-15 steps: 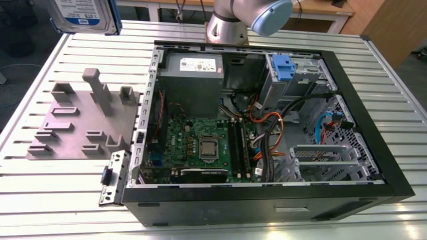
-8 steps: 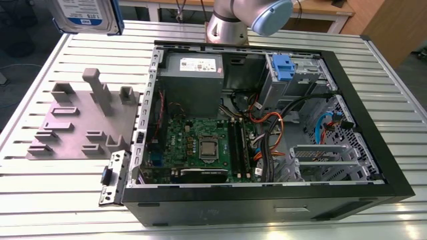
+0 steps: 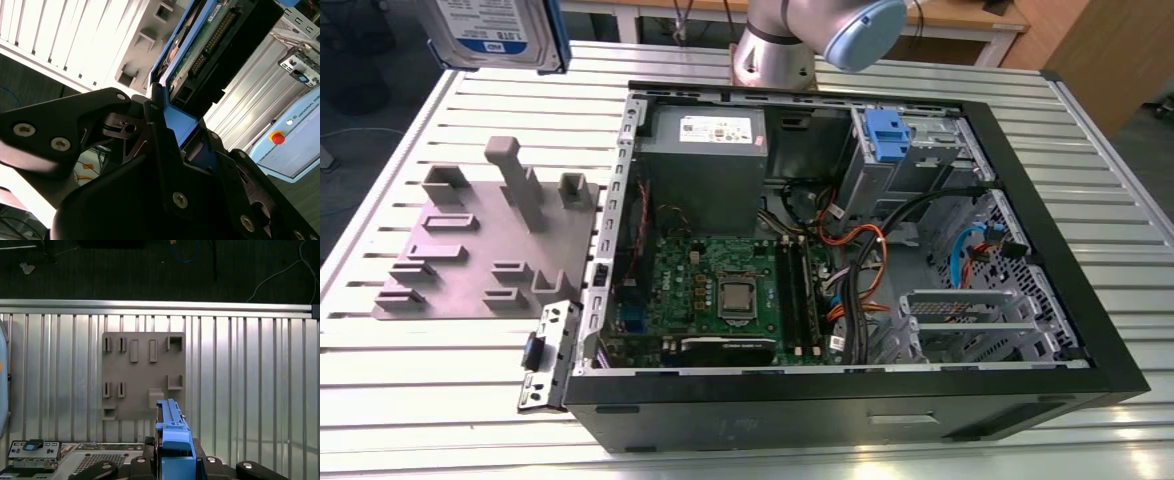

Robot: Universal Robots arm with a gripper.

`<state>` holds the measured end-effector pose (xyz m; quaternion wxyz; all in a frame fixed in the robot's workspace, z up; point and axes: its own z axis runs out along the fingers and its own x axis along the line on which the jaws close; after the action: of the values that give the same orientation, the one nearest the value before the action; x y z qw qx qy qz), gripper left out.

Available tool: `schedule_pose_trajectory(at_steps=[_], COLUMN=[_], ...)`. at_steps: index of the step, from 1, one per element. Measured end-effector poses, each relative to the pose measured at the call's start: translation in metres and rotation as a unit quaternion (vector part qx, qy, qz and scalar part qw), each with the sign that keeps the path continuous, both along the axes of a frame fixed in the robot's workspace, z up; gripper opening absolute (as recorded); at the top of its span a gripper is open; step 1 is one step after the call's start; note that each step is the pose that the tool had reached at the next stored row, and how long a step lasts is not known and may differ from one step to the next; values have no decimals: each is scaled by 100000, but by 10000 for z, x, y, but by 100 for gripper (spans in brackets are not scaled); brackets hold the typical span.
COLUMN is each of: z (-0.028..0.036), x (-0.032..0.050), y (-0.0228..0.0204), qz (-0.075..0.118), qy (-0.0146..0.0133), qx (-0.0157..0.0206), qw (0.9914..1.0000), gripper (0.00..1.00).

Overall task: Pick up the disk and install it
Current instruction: 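Pick up the disk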

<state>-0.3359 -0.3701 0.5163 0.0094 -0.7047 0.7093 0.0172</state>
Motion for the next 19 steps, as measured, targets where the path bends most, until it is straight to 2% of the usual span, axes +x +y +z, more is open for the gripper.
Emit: schedule_pose_trajectory(at_steps=[5, 8, 19], z=[0, 0, 0], x=[11, 21, 157], y=[-92, -132, -141], qz=[-163, -278, -342], qy=[-4, -4, -1], qx=[2, 2, 1], qw=[100000, 100000, 99999], gripper=[36, 36, 36])
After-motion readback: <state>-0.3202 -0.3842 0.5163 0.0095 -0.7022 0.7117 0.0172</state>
